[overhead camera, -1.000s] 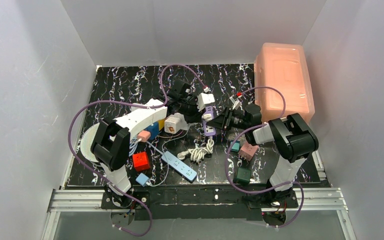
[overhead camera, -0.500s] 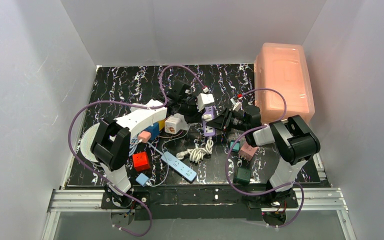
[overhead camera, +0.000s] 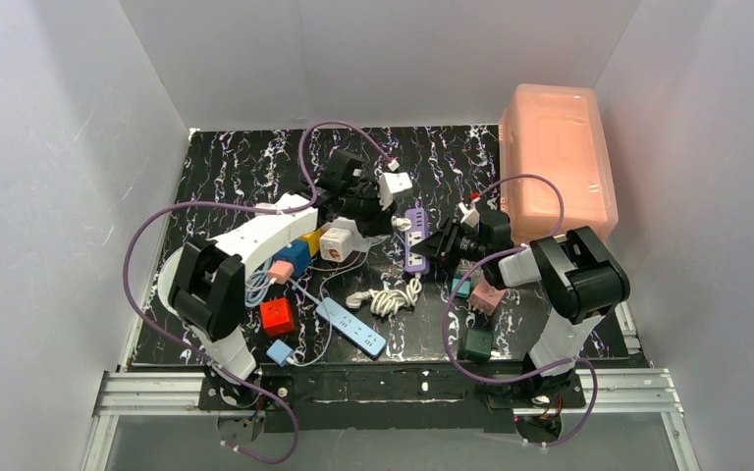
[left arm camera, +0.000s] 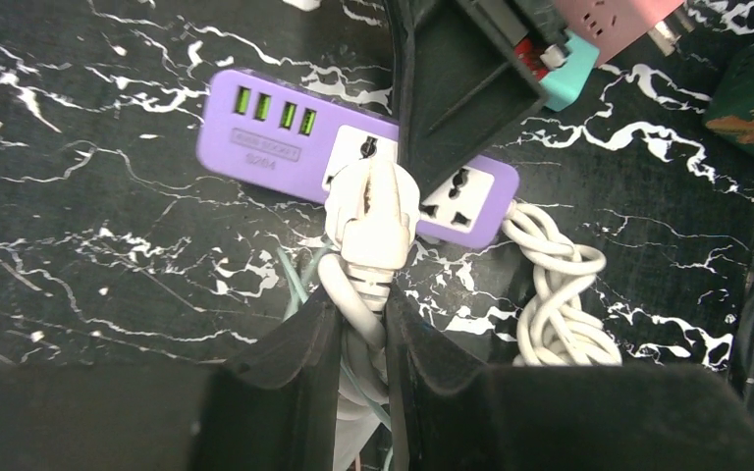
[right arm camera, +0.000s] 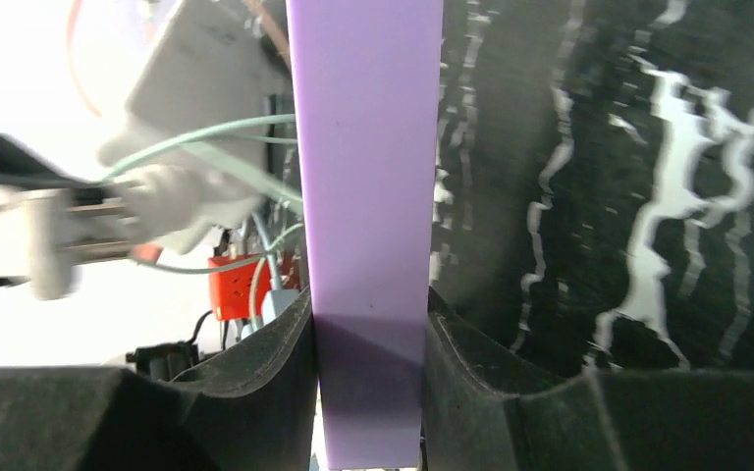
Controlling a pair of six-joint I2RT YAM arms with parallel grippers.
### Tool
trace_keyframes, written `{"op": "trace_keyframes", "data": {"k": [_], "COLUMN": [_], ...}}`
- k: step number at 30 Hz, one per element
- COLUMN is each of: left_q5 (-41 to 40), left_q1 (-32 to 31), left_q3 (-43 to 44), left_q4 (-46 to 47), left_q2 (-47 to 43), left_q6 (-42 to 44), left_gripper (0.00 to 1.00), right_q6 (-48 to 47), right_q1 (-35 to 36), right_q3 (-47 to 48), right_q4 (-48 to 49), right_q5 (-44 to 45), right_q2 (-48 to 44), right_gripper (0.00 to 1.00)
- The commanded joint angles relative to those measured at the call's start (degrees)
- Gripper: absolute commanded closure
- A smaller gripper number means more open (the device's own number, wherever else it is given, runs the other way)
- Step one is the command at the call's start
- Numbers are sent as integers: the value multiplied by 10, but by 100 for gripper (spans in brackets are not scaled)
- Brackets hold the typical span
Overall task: Pull the plug off the socket
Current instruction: Remove the plug from the socket, then place the socket at the center of the board, then place the plug at the center of the board.
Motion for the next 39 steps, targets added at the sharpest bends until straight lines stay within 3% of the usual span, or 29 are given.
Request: {"op": "trace_keyframes", "data": {"k": [1,6,14,19,23,26,29,32,36,39], "left_q5": [57,81,90,57,37,30,27,22,3,7], "left_q1": [7,5,-26,-46,-55,-63,-65,-65,-63,-49], "left_q3": [-9,9,14,9,31,57,77,88,124,201], "left_q4": [-10,-60,-104,-103,-117,-147,-177,-208,-268,-378], "left_q2": [-75,-49,10,42,77,95,104,101,88,82], "left_q6": [7,28,90,127,140,151,144,145,145,137], "left_gripper": [100,100,100,100,98,79,34,3,2,2], "right_q6": [-6,-36,-102,-116,-118,-129,-142,-155,-167,-187], "right_q1": [-12,-13,-12,-12,-8,-4,1,1,1,5], "right_q3": [4,8,21,35,32,31,37,48,62,81], "right_q4": [-98,-173,-371,-456,-469,-476,-493,-515,-546,-562], "right_q5": [46,106,267,302,305,308,320,330,342,345], "right_q2": [-22,-87,-223,-235,-235,-247,-271,-291,-318,-337], "right_gripper": [99,99,98,84,63,50,44,42,42,41]}}
